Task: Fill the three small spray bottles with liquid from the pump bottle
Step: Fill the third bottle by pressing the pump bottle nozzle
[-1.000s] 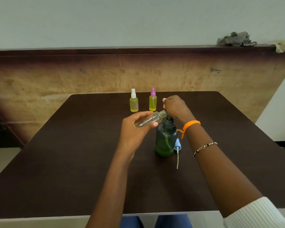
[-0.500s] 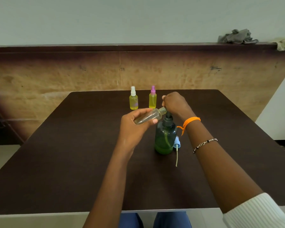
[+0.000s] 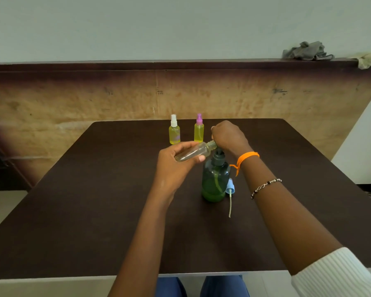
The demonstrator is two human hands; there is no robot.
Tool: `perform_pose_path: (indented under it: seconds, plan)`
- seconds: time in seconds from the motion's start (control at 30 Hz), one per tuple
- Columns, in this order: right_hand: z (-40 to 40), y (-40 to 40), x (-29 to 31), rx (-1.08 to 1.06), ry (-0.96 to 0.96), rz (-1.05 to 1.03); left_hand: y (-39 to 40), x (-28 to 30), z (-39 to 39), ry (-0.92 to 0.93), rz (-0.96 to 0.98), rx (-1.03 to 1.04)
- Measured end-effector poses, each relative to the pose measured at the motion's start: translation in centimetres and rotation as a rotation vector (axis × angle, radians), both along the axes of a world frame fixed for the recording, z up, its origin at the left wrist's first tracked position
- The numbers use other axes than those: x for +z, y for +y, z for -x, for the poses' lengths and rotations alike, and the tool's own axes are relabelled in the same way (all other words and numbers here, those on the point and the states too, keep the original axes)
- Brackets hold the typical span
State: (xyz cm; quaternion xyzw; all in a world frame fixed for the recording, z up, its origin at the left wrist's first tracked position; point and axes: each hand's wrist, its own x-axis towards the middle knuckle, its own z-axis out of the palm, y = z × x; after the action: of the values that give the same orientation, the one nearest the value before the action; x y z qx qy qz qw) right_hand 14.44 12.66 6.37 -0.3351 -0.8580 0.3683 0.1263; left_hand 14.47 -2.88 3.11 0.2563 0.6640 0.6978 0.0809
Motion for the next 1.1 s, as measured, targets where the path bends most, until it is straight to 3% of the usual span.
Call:
perform_pose_path:
  seconds: [0.23,0.53,1.1]
  plan:
    - [0.2,0.5,-1.2,0.015,-0.024,0.083,0.2,-0.7,0.1,0.000,0.031,0.024]
    - [0.3,0.0,0.6,0.039,-0.090,-0.016,0.0,0.1,-0.1,0.015,0.013,0.001]
    - [-0.1,-0.3,-0.4,-0.031,0.069,0.060,0.1,-0.1,0.0,0.032,0.017,0.016]
